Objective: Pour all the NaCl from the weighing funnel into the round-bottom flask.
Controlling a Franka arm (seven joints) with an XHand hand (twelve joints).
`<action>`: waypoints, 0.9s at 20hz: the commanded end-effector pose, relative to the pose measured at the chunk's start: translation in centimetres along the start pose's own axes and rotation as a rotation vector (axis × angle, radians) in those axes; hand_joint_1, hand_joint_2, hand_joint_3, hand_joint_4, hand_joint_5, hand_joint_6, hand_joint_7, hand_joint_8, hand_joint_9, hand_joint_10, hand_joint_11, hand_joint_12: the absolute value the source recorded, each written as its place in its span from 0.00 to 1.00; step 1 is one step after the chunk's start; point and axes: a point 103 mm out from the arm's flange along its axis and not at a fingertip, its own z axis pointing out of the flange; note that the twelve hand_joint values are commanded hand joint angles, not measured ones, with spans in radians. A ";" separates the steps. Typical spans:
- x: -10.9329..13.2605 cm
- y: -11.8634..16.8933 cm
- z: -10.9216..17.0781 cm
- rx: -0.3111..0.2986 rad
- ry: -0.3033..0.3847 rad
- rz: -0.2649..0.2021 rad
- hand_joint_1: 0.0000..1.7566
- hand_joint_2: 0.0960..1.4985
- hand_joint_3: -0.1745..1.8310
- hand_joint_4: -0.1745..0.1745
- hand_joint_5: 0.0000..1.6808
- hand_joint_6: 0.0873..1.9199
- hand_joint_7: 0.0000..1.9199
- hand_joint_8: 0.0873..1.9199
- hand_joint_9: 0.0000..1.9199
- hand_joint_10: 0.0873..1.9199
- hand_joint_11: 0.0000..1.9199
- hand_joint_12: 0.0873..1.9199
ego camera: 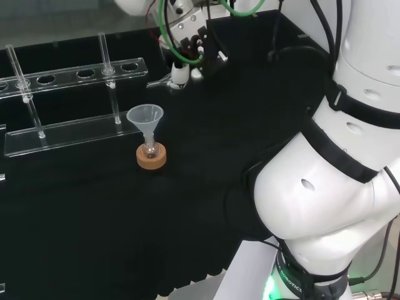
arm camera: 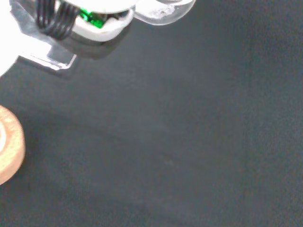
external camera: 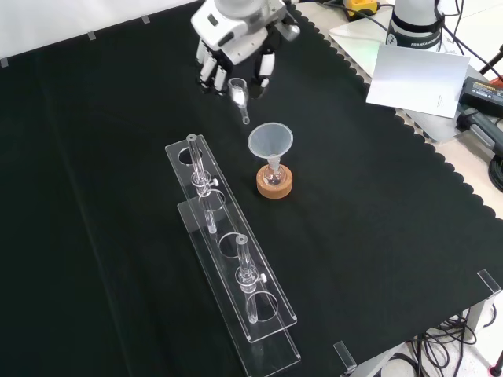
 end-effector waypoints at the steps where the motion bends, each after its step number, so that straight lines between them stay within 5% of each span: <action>1: -0.3 -2.8 1.0 0.082 -0.064 0.070 0.64 0.43 0.35 1.00 0.79 0.24 0.37 0.30 0.58 0.07 0.52 0.45; 18: 0.2 -5.0 1.3 0.092 -0.119 0.065 0.64 0.43 0.35 1.00 0.79 0.24 0.37 0.30 0.58 0.07 0.52 0.45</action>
